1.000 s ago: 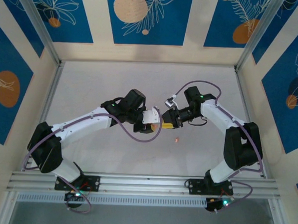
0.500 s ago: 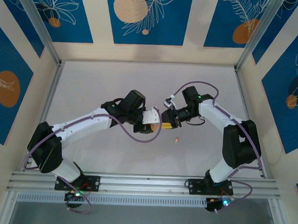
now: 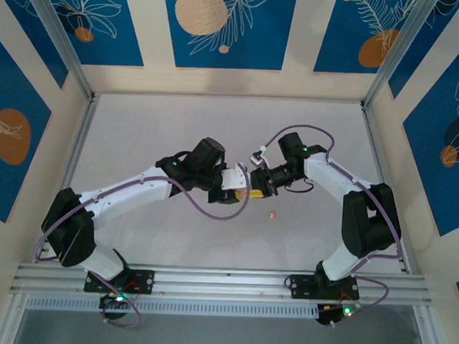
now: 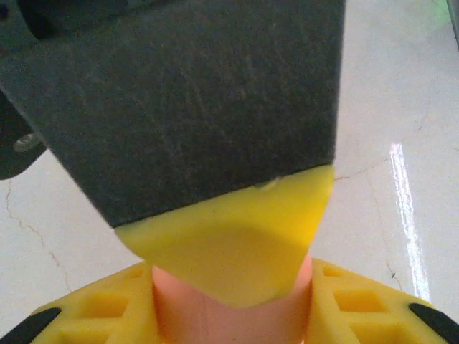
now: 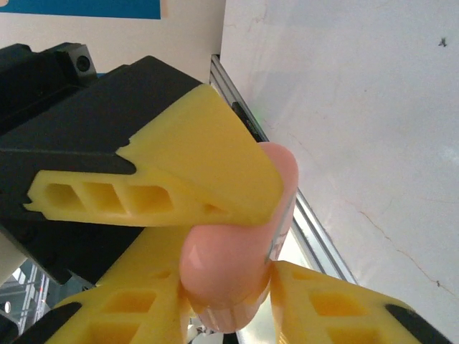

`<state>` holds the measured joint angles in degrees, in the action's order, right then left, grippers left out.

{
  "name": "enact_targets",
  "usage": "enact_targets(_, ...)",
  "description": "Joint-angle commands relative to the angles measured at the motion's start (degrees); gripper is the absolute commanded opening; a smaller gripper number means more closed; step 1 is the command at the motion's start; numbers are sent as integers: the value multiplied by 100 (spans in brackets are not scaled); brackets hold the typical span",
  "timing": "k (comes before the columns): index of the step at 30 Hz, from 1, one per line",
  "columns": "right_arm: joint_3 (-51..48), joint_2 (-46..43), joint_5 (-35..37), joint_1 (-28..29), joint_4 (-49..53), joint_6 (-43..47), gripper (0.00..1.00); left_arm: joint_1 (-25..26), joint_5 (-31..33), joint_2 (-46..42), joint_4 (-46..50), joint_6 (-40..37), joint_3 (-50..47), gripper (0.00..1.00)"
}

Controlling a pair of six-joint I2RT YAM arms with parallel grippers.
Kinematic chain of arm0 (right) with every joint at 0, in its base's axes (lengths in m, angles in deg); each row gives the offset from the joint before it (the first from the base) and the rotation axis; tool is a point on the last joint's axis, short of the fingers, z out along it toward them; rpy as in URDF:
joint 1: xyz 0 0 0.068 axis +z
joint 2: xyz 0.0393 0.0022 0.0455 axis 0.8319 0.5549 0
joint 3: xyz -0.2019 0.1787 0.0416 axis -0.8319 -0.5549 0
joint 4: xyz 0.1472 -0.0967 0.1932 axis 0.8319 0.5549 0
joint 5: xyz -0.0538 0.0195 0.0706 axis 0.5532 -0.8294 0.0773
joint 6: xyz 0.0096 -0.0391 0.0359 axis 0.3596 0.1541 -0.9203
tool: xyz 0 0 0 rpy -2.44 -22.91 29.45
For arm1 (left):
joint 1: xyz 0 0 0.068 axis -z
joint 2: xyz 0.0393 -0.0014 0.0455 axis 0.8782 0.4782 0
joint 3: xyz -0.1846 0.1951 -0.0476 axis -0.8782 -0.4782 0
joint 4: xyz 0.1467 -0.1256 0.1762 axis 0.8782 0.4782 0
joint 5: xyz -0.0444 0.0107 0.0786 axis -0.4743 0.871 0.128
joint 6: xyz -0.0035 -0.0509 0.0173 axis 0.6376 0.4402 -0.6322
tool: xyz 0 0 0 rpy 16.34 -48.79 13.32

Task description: Insert the wireless bluetooth earbuds into the charging case

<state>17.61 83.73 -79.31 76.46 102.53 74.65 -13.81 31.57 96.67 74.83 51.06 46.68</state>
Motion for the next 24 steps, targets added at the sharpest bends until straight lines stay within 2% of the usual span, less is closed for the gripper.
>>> enact_targets(1, 63, 27, -84, 51, 44, -6, 28, 88, -152, -157, -242, 99, -33, 32)
enact_targets(4, 42, -77, -67, 36, 19, 46, 18, 87, -88, -165, -252, 107, -38, 35)
enact_targets(12, -313, -773, 141, -224, -713, 153, 13, -63, 171, -469, -681, 442, -314, 73)
enact_targets(18, -728, -1450, 287, -539, -1734, 299, 13, -494, -347, -910, -1561, 1168, -786, 75)
enact_targets(24, -841, -1845, 122, -852, -2090, 926, 13, -1011, -1242, -1321, -2587, 1899, -1366, 73)
